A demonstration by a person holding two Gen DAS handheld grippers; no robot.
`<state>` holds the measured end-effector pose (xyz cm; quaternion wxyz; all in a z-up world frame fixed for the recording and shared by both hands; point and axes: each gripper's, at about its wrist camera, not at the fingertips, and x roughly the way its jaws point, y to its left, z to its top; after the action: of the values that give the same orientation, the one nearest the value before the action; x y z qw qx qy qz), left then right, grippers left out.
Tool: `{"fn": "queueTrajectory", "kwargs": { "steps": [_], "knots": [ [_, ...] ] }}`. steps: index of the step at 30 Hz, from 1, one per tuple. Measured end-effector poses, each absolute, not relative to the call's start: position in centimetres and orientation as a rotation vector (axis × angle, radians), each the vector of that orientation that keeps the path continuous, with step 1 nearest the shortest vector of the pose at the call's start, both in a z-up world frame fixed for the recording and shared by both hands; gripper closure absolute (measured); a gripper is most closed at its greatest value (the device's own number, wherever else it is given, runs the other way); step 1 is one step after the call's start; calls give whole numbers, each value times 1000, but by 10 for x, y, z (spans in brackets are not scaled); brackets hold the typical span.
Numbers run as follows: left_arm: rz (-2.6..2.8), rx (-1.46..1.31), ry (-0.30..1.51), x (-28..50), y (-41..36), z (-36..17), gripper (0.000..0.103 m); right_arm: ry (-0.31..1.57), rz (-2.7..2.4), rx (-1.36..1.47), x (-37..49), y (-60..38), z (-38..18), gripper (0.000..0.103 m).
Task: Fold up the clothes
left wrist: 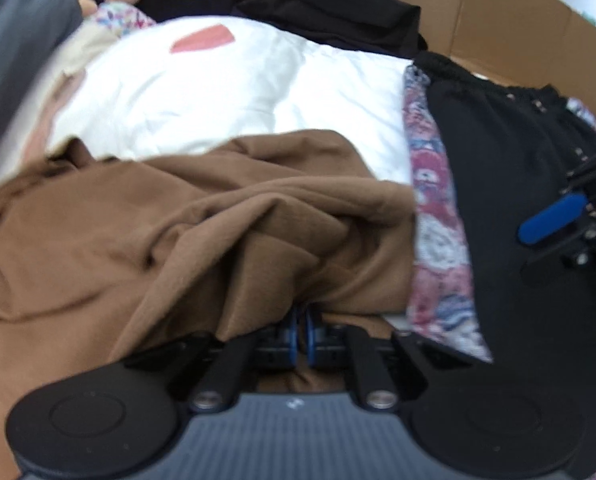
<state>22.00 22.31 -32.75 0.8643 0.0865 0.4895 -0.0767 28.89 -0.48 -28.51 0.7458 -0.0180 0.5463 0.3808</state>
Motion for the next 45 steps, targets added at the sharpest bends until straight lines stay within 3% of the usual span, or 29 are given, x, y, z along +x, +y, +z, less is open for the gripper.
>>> {"fn": "queueTrajectory", "kwargs": {
  "steps": [7,16,20,24,27,35,40,45],
  "knots": [
    [29,193,991,245,271,-317,95,1147,851,-47,289,13,-280,41],
    [76,58,972,255,313,-300,95,1153,816,-83,297,40,-287,40],
    [30,15,971,238,305,-296,94,1165,801,-120,298,46,-297,41],
    [-10,-18,947,222,299,-289,83,1187,781,-165,295,49,-311,43],
    [-62,3,918,207,287,-280,83,1171,776,-237,288,51,-313,49],
    [-270,-63,924,206,251,-288,81,1142,787,-384,267,46,-316,51],
    [-341,-100,999,233,221,-318,58,1118,795,-431,254,37,-318,52],
    [-376,-156,1041,256,206,-340,52,1128,796,-416,249,29,-316,52]
  ]
}}
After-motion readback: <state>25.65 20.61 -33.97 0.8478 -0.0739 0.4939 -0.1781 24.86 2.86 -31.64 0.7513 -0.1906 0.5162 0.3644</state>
